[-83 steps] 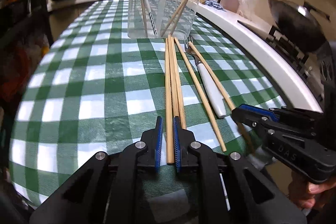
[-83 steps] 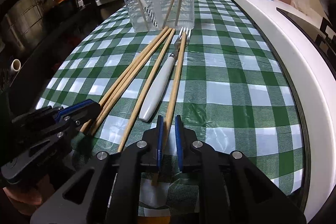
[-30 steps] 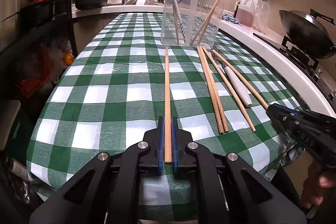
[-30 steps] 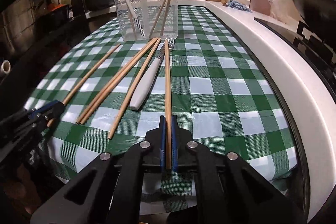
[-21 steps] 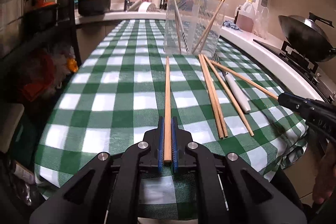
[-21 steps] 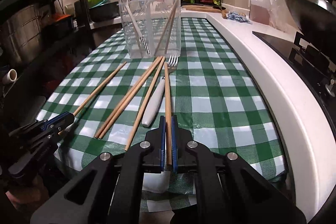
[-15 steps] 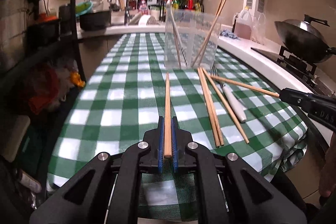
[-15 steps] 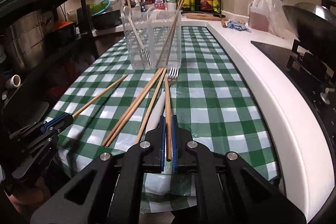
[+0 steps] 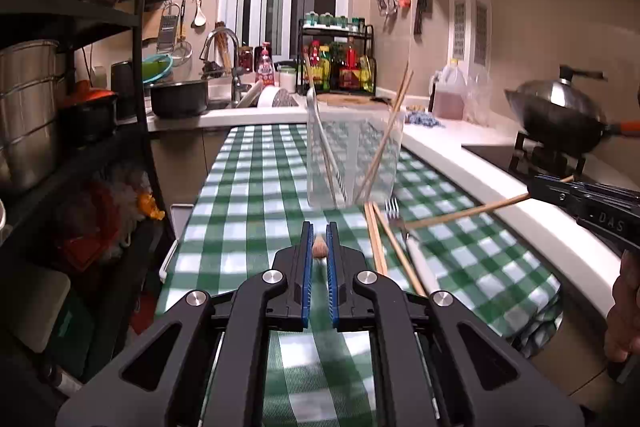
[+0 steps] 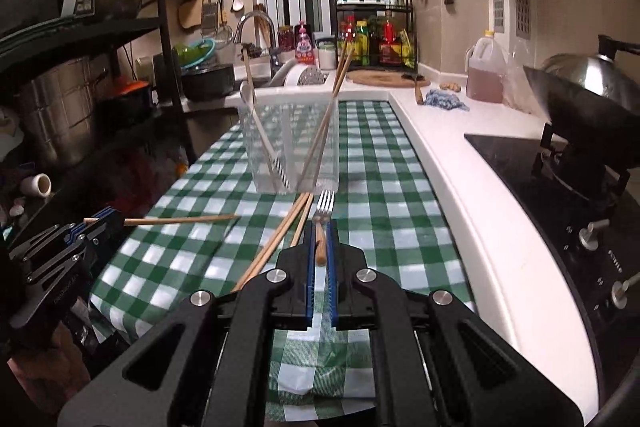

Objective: Organize utensils
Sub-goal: 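Lift both held chopsticks and carry them over the clear container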

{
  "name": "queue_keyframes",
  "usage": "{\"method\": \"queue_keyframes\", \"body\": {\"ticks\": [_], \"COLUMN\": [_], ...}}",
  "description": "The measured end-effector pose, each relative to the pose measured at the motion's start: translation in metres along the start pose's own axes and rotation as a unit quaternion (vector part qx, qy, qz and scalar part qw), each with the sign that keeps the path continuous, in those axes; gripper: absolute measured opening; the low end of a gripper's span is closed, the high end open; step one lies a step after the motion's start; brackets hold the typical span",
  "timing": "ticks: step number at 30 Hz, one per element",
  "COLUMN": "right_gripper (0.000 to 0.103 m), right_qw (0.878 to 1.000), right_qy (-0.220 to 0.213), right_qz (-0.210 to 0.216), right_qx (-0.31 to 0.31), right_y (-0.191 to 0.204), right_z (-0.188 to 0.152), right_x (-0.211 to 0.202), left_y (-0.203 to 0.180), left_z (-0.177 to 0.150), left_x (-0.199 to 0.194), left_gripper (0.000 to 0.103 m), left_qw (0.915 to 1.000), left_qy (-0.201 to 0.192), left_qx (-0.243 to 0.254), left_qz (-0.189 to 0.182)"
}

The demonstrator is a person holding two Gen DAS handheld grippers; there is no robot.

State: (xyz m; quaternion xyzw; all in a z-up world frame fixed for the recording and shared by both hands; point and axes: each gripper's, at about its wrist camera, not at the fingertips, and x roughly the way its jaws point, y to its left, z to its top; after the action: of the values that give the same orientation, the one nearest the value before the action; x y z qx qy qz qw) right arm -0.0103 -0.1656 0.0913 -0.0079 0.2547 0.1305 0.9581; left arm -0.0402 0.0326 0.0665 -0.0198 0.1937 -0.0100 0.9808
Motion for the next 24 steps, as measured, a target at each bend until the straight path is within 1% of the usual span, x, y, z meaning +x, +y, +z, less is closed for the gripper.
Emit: {"method": "queue_keyframes", "body": {"ticks": [3, 8, 11, 14, 18, 24], "right_gripper": [0.005, 0.005, 0.005, 0.005, 0.006, 0.006], "right_qw": [1.000, 1.000, 0.999, 1.000, 1.000, 1.000], "right_qy": [-0.021, -0.031, -0.031, -0.021, -0.003, -0.003], "right_qz": [0.004, 0.008, 0.004, -0.003, -0.006, -0.009], "right_qx": [0.001, -0.002, -0.008, -0.016, -0.020, -0.028], "right_y": [-0.003, -0.005, -0.006, -0.008, -0.009, -0.007], "right_z": [0.018, 0.041, 0.056, 0.066, 0.068, 0.065], "right_x": [-0.009, -0.011, -0.010, -0.004, 0.007, 0.015], "left_y": [0.004, 0.013, 0.020, 0.024, 0.028, 0.031], "left_z": [0.018, 0.051, 0.075, 0.088, 0.091, 0.081], "left_x": [-0.004, -0.005, -0.001, 0.010, 0.028, 0.043], "left_gripper": [0.007, 0.007, 0.007, 0.007, 0.007, 0.007], "left_qw": [0.9999, 0.9997, 0.9995, 0.9988, 0.9967, 0.9952], "left_qy": [-0.014, -0.018, -0.005, 0.026, 0.062, 0.079], "left_qx": [-0.002, -0.016, -0.024, -0.031, -0.039, -0.044], "left_qz": [0.000, -0.008, -0.020, -0.029, -0.034, -0.038]}}
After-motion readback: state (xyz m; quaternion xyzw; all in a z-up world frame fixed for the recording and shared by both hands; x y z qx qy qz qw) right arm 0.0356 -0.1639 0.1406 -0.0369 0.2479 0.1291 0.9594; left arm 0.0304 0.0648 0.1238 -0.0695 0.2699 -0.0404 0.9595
